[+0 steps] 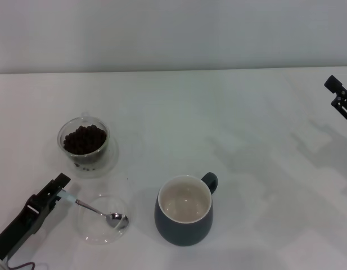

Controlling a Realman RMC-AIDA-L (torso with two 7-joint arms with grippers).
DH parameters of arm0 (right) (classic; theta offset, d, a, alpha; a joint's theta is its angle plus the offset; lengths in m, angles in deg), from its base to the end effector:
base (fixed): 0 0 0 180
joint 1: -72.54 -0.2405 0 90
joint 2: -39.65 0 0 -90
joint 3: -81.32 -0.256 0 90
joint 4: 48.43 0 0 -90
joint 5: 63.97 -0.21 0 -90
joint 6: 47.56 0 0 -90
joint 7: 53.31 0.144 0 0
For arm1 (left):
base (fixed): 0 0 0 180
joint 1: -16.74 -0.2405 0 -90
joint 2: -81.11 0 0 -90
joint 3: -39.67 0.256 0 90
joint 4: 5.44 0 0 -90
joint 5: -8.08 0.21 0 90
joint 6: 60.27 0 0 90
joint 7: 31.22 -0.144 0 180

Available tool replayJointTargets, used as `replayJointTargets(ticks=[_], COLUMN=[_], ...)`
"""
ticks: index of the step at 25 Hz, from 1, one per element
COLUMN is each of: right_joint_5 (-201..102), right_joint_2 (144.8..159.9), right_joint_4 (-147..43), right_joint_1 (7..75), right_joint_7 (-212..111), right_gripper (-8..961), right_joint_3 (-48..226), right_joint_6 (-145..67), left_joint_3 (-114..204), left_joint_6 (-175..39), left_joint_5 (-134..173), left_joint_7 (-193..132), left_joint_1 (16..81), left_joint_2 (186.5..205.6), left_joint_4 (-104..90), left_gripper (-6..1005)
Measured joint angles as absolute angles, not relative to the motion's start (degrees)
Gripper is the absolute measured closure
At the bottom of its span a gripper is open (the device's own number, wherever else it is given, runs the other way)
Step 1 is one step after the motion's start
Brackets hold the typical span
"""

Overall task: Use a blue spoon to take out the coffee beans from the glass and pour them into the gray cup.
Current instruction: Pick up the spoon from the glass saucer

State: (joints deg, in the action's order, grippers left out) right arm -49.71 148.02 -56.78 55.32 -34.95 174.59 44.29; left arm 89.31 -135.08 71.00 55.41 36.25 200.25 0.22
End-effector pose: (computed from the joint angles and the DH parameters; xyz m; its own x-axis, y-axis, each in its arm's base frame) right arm 0.3353 0.2772 0.0595 0.7401 0.3052 -0.5993 -0.4208 -0.4849 -0.7666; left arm -0.3505 0.2403 -0.0678 -0.3141 0.5337 0.7852 0.9239 -0.0185 0.3821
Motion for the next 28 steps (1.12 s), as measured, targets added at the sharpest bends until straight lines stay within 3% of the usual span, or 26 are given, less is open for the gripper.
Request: replayJointTargets(ticks=[8, 10, 16, 28], right_joint_5=[-49.74, -49.76, -49.77, -49.54], right_joint_2=[148.05, 148.09, 148.22, 149.53], right_joint_4=[-56.78, -56.77, -56.78, -57.37], right_joint_1=[55.29, 55.32, 55.31, 55.31], right_joint_7=[-34.95, -34.95, -35.00, -37.16], right_gripper=[345, 345, 345, 346], right_joint_3=[173.80, 173.78, 173.77, 172.07], right_joint_6=[44.27, 44.28, 44.38, 44.30], left_joint_3=[88.99, 88.98, 88.87, 89.36], left_joint_6=[-135.08, -135.06, -134.60, -133.75], left_joint_5=[70.50, 70.43, 70.28, 70.43], left_joint_7=[55.46, 55.66, 56.91, 59.02], left_joint_1=[35.68, 35.67, 35.66, 35.48], left_joint_2=[200.29, 200.29, 200.23, 200.11], left_joint_4=[0.18, 0.18, 0.18, -1.49], left_gripper=[519, 697, 795, 815])
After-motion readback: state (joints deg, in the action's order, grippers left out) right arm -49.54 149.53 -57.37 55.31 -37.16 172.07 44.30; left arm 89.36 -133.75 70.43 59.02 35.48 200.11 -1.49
